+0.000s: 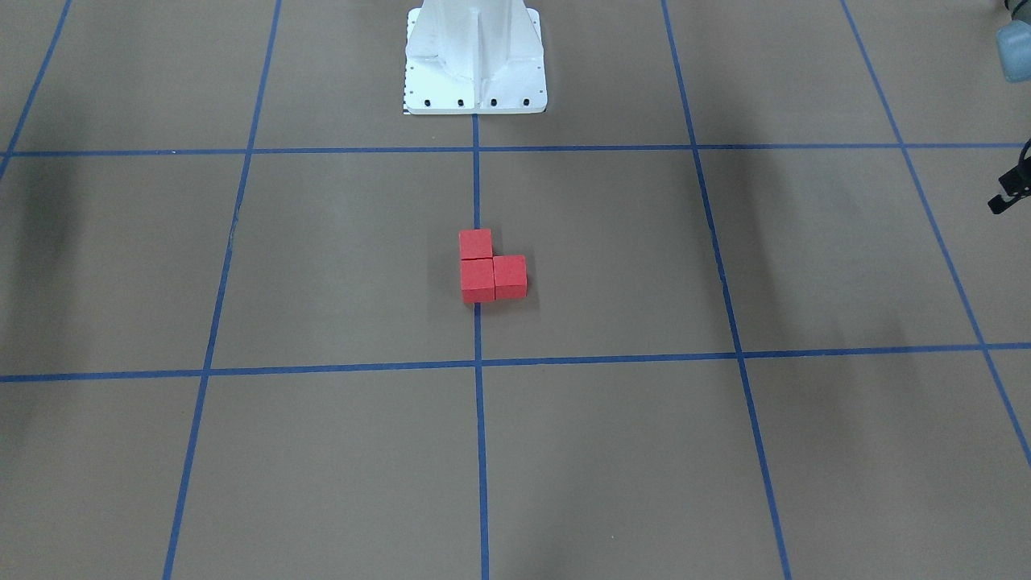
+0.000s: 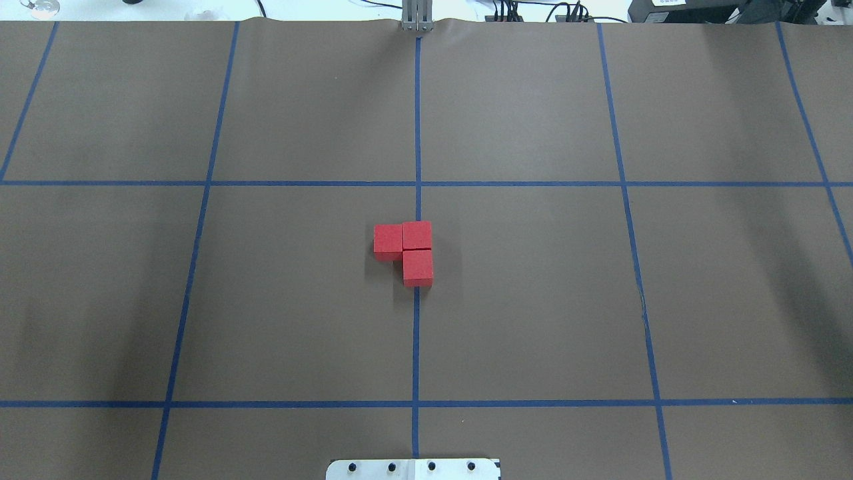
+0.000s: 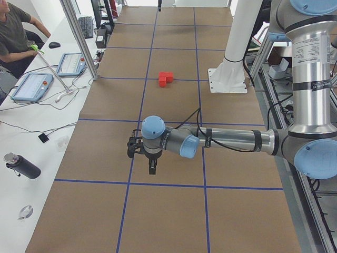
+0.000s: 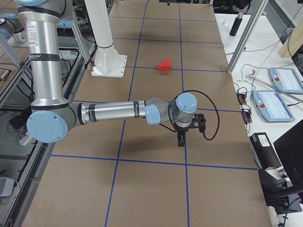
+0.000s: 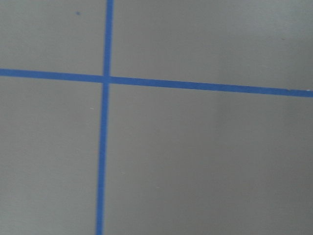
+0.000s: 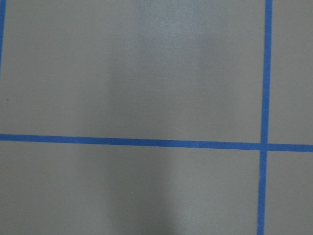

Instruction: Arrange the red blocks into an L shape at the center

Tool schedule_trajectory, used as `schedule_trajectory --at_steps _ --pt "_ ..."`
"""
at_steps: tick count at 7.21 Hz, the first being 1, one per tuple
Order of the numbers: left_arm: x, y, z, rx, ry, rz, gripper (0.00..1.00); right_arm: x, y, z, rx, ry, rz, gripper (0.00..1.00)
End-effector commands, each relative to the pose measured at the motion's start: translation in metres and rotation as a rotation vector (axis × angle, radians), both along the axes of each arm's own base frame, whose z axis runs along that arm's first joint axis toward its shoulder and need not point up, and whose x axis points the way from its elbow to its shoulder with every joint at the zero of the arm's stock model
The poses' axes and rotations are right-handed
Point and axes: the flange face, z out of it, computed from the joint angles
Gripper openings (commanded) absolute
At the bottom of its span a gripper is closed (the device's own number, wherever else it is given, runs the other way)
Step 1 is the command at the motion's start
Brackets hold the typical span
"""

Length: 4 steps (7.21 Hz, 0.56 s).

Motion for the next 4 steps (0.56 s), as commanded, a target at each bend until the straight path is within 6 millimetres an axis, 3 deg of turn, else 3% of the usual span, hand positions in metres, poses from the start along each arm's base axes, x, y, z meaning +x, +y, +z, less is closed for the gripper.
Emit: schedule_trajectory --at_steps 1,2,3,4 --pt "-0.030 0.003 0.022 -0.079 -0.004 -0.023 1.00 0.011 0.006 0.011 0.013 0.018 -0.009 1.00" --pt "-0.035 -0.020 -0.007 -0.119 0.041 -0.036 1.00 0.007 0.003 0.008 0.018 0.018 -0.017 1.00" --pt "-0.057 -0.032 -0.021 -0.128 0.044 -0.078 1.00 0.001 -0.001 0.003 0.020 0.021 -0.025 1.00" --pt "-0.058 -0.030 -0.021 -0.127 0.040 -0.082 1.00 -0.001 -0.003 -0.001 0.028 0.019 -0.029 1.00"
